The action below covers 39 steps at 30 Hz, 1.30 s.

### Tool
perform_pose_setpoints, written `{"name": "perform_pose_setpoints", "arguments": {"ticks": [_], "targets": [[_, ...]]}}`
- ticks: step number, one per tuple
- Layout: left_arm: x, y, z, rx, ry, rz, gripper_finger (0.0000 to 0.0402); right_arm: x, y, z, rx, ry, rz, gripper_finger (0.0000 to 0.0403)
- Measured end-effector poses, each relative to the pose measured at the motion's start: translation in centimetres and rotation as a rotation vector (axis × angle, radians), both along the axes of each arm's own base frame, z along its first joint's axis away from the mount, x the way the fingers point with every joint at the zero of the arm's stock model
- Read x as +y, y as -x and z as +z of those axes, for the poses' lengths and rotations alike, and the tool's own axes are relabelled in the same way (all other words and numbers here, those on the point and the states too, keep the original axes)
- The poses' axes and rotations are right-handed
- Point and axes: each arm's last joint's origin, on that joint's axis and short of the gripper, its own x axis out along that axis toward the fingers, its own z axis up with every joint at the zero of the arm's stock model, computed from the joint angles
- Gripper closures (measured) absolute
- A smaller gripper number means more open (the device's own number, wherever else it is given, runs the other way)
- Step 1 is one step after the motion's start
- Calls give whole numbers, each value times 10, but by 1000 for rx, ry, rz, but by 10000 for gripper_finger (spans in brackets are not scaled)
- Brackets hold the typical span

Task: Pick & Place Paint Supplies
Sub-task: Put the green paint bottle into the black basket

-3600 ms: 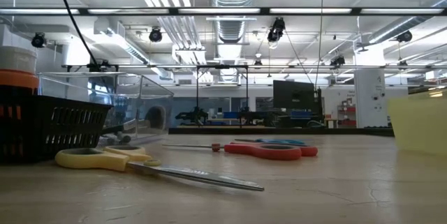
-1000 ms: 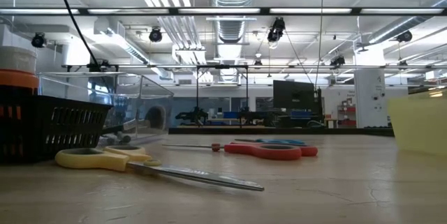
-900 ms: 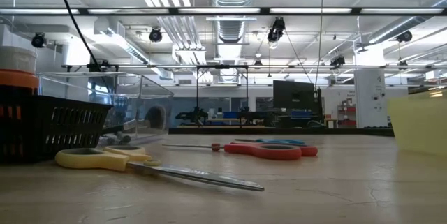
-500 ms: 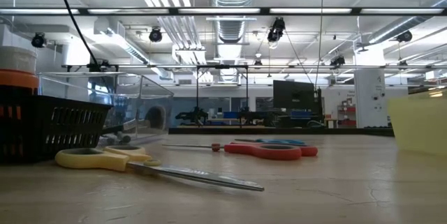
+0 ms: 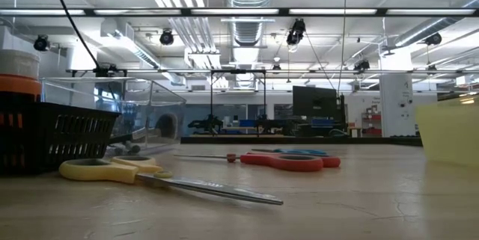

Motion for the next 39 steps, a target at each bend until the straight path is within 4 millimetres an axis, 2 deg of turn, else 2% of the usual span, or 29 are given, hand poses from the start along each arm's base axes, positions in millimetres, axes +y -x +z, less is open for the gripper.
{"name": "perform_pose_setpoints", "arguments": {"ticks": [4,8,13,18,21,25,39], "targets": [[-7,25,13,142,52,52,284,2,6,-2,82,4,6,52],[-12,52,28,329,131,57,284,3,6,-11,169,-8,14,47],[-10,82,46,551,318,23,284,3,6,-19,210,-37,8,46],[-9,94,57,784,482,-28,284,3,6,-25,248,-53,10,46],[-13,92,60,931,538,-63,284,3,8,-24,248,-66,11,46],[-21,80,54,1086,590,-55,284,3,11,-23,259,-71,11,46],[-54,24,-2,1597,715,11,284,5,20,-24,277,-97,13,46]]}}
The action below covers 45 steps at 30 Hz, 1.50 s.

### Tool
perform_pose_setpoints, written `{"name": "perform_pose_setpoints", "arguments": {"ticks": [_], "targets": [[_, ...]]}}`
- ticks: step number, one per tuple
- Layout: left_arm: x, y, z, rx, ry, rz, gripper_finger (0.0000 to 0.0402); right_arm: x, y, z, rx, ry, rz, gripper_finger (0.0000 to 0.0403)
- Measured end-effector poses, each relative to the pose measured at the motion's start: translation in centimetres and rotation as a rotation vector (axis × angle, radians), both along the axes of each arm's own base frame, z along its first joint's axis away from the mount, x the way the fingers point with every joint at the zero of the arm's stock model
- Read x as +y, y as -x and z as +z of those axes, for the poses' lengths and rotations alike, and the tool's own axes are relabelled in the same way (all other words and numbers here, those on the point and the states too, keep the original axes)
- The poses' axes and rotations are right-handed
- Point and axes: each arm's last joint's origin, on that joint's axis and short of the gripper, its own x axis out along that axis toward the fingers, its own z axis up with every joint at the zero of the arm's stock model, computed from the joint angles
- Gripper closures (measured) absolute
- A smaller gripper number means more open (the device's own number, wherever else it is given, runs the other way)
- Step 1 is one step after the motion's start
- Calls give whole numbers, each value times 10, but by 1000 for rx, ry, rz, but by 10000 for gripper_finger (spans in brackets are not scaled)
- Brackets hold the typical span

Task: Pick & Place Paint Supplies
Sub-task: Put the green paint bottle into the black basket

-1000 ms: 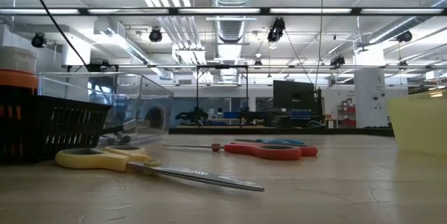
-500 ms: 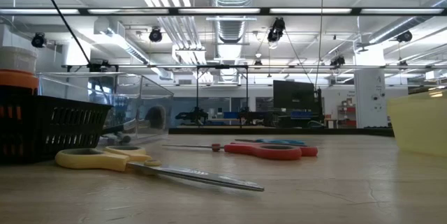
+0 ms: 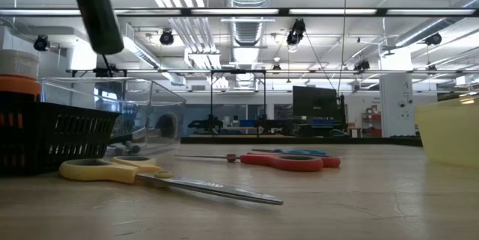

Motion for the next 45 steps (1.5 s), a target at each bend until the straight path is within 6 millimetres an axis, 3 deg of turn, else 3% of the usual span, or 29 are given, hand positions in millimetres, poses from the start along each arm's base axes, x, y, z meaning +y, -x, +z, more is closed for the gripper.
{"name": "perform_pose_setpoints", "arguments": {"ticks": [6,21,45], "targets": [[-4,-16,-21,117,42,9,284,0,0,-1,4,-1,0,46],[-1,-34,-48,229,54,-11,284,0,0,-10,30,6,-1,46],[3,-28,-88,343,37,-13,284,0,0,-19,39,11,-2,46]]}}
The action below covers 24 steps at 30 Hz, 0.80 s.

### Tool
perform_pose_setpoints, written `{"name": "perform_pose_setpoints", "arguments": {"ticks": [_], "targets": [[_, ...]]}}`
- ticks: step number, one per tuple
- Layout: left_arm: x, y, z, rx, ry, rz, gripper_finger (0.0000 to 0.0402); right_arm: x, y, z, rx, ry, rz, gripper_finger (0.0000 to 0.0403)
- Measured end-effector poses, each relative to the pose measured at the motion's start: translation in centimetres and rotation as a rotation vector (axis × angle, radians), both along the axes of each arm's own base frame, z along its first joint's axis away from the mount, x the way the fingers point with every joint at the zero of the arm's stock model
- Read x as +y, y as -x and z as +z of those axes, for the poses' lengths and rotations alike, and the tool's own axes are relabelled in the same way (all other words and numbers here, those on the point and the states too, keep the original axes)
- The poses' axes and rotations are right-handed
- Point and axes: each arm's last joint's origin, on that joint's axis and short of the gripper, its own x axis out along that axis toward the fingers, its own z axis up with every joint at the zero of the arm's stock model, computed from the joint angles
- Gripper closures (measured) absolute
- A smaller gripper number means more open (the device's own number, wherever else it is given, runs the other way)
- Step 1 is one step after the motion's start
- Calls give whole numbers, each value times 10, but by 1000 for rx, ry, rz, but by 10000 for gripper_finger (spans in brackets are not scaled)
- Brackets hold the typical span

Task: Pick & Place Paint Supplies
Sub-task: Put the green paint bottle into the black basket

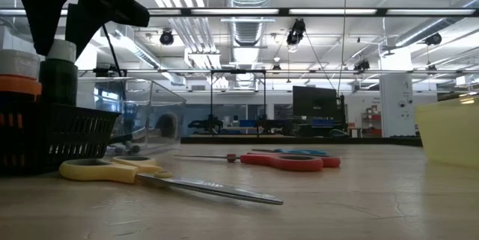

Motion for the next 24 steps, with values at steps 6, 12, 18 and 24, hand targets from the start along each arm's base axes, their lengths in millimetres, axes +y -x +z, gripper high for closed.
{"name": "perform_pose_setpoints", "arguments": {"ticks": [6,12,18,24], "targets": [[0,-1,0,-13,5,-1,284,0,0,0,1,0,-1,46],[-1,-3,0,-33,13,0,284,0,0,0,1,-1,-1,46],[-1,-4,-1,-41,16,0,284,0,0,0,2,-1,-1,46],[0,0,-16,-24,10,-3,284,0,0,0,2,0,-1,46]]}}
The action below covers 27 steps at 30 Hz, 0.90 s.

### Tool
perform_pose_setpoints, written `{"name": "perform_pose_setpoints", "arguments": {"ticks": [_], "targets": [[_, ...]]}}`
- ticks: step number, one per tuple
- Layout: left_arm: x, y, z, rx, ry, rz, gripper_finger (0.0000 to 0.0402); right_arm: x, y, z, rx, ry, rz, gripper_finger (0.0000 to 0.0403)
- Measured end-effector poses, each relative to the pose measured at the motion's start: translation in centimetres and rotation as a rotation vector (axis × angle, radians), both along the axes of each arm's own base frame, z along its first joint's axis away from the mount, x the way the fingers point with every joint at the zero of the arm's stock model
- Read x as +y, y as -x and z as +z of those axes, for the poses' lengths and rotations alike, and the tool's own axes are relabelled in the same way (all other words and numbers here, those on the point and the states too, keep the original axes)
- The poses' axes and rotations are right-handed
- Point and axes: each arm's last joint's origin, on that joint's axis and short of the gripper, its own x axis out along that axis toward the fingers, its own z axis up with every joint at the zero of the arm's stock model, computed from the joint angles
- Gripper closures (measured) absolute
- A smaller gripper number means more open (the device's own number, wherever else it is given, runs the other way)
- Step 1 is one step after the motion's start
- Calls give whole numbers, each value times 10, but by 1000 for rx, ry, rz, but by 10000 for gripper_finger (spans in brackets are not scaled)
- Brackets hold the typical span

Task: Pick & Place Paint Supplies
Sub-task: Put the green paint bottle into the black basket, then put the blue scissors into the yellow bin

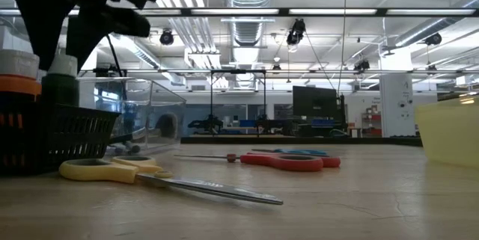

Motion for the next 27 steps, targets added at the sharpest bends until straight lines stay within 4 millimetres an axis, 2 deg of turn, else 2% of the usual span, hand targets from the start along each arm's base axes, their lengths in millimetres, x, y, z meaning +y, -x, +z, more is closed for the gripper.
{"name": "perform_pose_setpoints", "arguments": {"ticks": [12,16,19,22,27], "targets": [[1,2,-8,5,-3,4,281,0,0,1,-14,2,-2,46],[1,2,-8,4,-3,9,235,0,0,1,-14,2,-2,46],[1,2,-8,4,-3,9,217,0,0,1,-13,2,-2,46],[1,2,-7,5,-3,7,220,0,0,1,-13,2,-2,46],[3,8,2,-6,2,0,249,0,0,1,-13,2,-3,46]]}}
